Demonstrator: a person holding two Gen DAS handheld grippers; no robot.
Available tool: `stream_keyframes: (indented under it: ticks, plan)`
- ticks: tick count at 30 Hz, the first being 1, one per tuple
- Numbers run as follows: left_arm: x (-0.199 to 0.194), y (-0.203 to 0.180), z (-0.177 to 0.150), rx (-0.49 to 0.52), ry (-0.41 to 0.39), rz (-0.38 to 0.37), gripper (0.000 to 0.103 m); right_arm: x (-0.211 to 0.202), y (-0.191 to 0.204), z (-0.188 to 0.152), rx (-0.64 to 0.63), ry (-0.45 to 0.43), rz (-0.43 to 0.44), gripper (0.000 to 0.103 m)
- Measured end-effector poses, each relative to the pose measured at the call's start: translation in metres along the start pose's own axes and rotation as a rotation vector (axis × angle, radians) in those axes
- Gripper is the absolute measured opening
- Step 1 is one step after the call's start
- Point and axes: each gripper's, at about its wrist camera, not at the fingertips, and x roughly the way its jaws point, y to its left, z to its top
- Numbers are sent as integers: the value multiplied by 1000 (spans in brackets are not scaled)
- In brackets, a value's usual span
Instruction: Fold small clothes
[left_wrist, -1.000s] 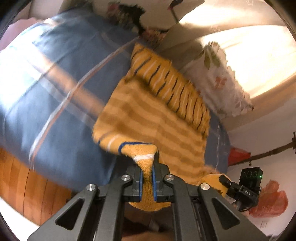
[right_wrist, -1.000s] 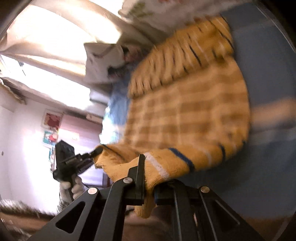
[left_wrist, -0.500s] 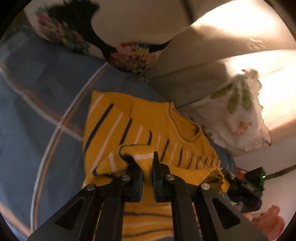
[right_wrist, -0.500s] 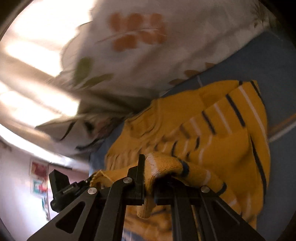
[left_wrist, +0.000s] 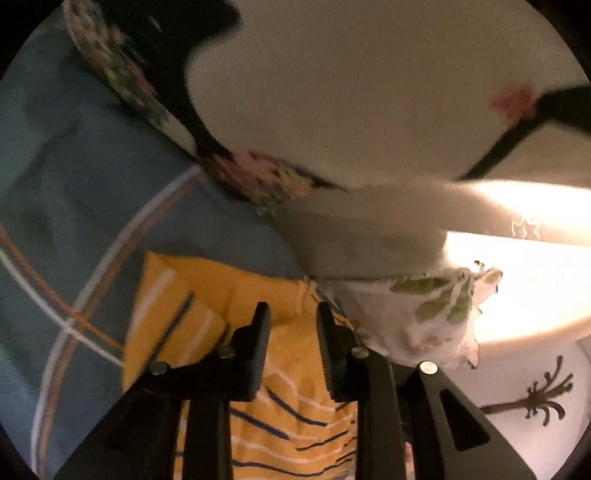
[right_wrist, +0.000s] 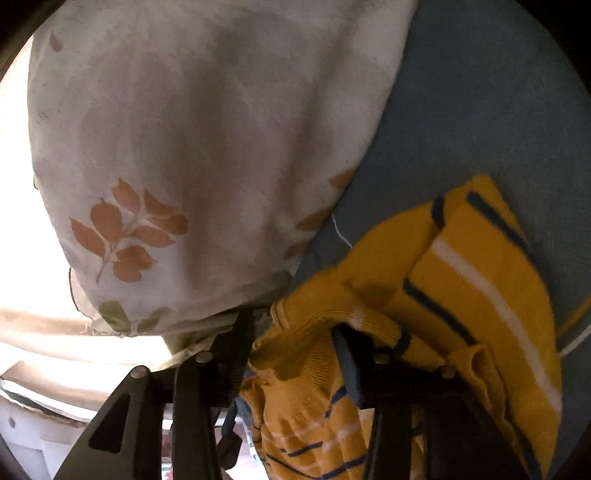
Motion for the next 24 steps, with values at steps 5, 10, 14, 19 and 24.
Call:
stream_keyframes:
  ticks: [5, 10, 14, 19, 24]
  plan:
    - [-12, -24, -24, 139, 4, 82, 26, -8, 34, -13, -148, 0, -29, 75]
    - [21, -55, -56, 332, 82, 134, 27, 1, 73, -44, -397, 24, -180, 75]
    - [60, -60, -68, 427, 135, 223, 27, 26, 82, -60, -510, 82, -265, 75]
    - [74, -29, -33, 309, 51, 380, 13, 50, 62, -36, -575, 82, -430, 72]
    - [59, -4, -7, 196, 54, 297, 12, 41, 48, -17, -456, 43, -385, 70]
